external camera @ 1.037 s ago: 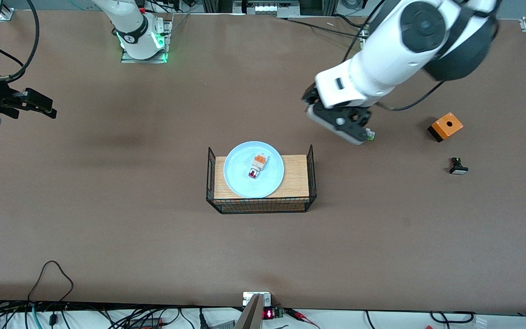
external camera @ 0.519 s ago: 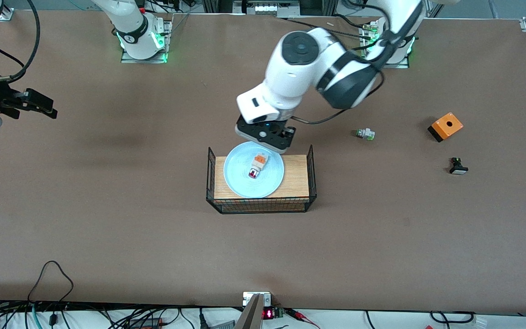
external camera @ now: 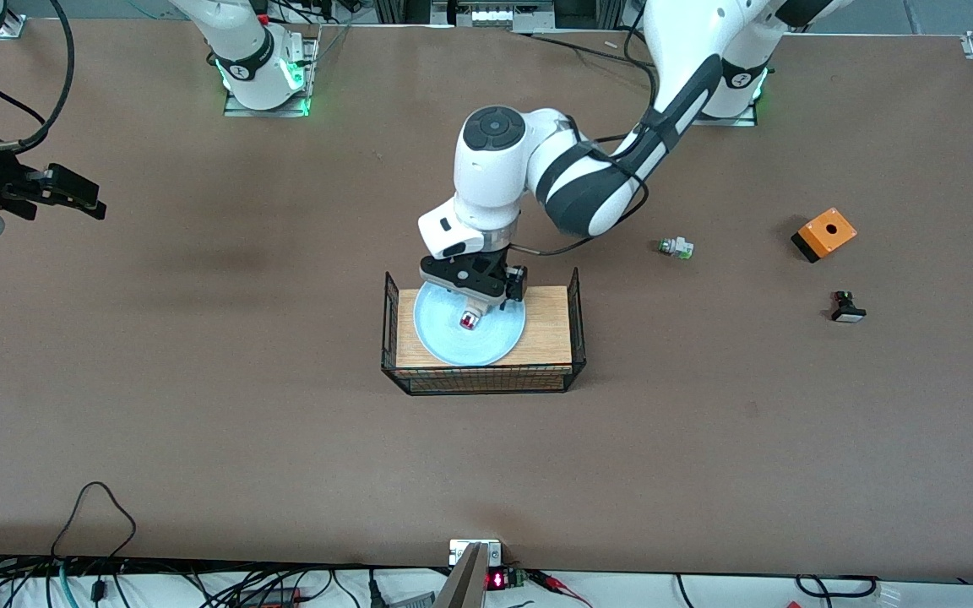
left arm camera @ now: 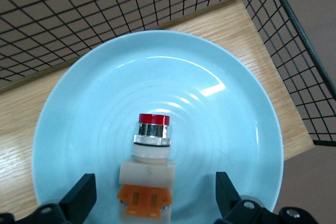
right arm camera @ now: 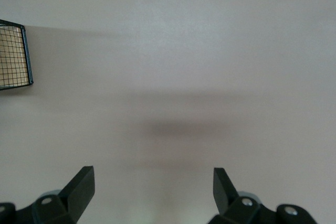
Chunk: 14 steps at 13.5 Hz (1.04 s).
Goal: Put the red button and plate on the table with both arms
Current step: 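Lower the left gripper and grasp the red button, then lift the red button with the left gripper while the right gripper reaches the plate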
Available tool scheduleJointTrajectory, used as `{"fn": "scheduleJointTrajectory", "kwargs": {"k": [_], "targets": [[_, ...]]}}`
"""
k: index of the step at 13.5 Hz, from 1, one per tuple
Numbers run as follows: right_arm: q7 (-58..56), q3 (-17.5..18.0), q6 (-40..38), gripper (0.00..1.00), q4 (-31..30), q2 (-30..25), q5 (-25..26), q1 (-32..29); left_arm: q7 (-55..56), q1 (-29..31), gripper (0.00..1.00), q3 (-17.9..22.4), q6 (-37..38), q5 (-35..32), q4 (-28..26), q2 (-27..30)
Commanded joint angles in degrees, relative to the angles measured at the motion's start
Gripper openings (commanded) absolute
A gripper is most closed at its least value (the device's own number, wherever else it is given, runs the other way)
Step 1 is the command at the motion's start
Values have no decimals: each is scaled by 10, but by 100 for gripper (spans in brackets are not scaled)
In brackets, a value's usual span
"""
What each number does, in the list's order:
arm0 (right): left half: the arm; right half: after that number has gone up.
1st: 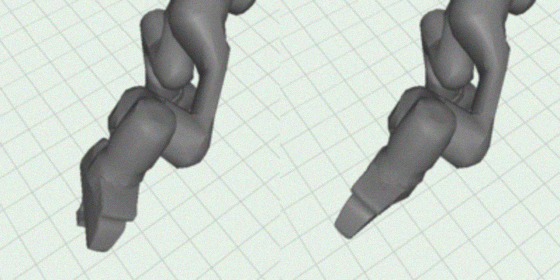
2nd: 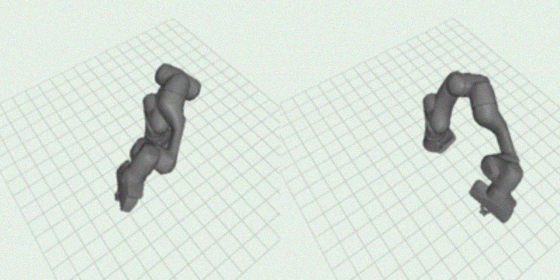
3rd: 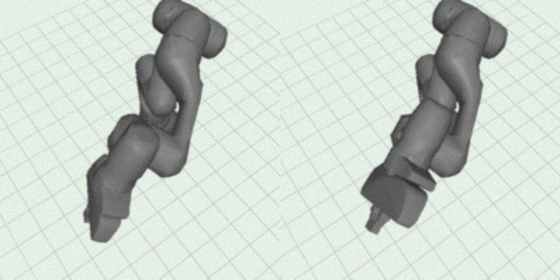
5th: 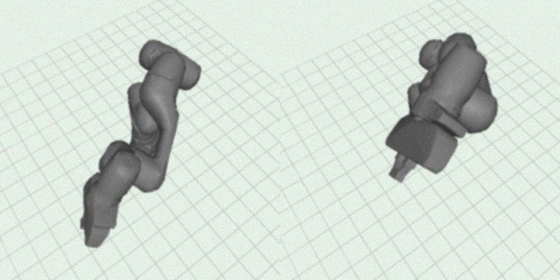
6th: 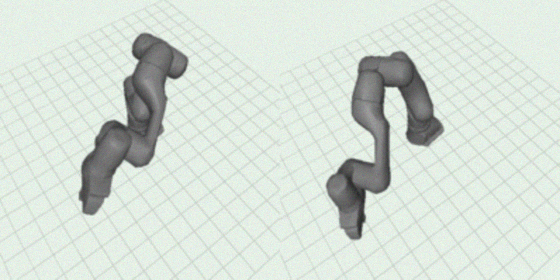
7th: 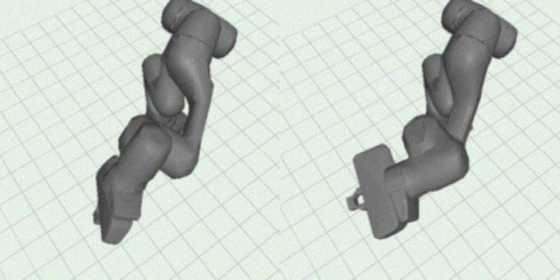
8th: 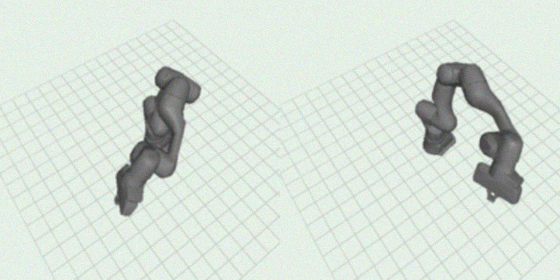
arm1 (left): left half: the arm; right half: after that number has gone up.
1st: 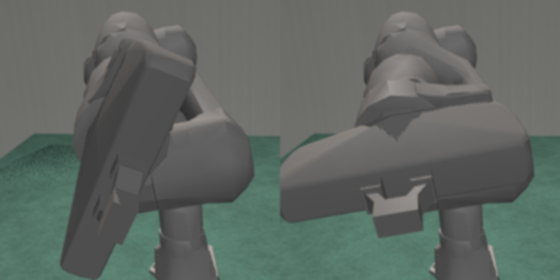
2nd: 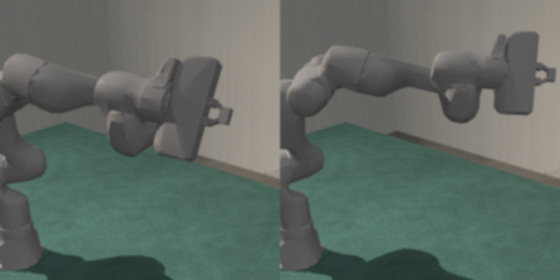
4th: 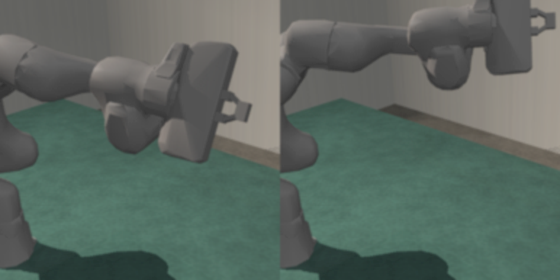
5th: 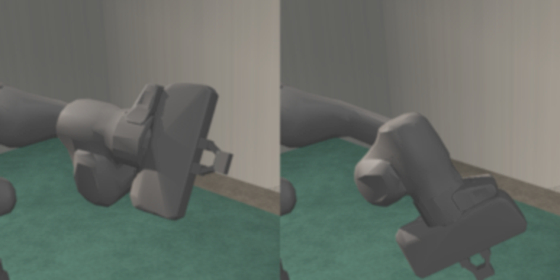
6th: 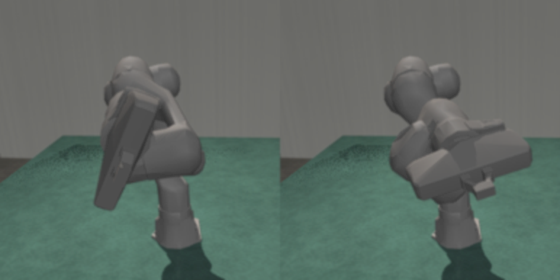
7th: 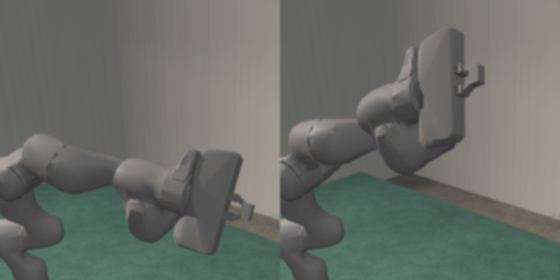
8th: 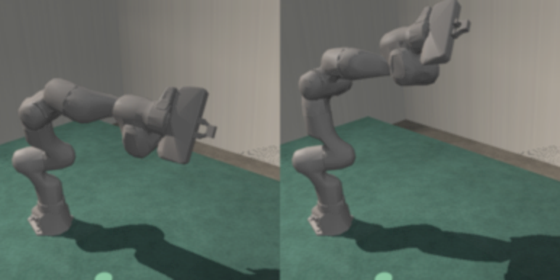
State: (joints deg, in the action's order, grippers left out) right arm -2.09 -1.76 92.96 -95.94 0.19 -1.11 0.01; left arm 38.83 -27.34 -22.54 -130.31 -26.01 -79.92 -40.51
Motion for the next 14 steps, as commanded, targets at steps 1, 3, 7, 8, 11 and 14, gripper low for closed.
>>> {"fn": "scheduleJointTrajectory", "kwargs": {"k": [1,3,7,8,11,14], "targets": [[9,5,-6,100,6,0,7,-4,9,-7,73,4,3,-15,24,-7],[10,5,-6,100,6,0,8,-4,12,-4,39,4,4,-9,21,-6],[10,5,-5,100,6,4,7,-4,33,-1,12,2,8,-8,25,2],[10,5,-5,100,6,4,4,-5,33,0,11,1,12,-8,24,12],[16,6,-7,100,7,3,5,-2,33,1,11,-2,73,29,28,59],[163,17,-6,100,12,3,-3,30,24,26,12,-1,195,80,27,140]]}}
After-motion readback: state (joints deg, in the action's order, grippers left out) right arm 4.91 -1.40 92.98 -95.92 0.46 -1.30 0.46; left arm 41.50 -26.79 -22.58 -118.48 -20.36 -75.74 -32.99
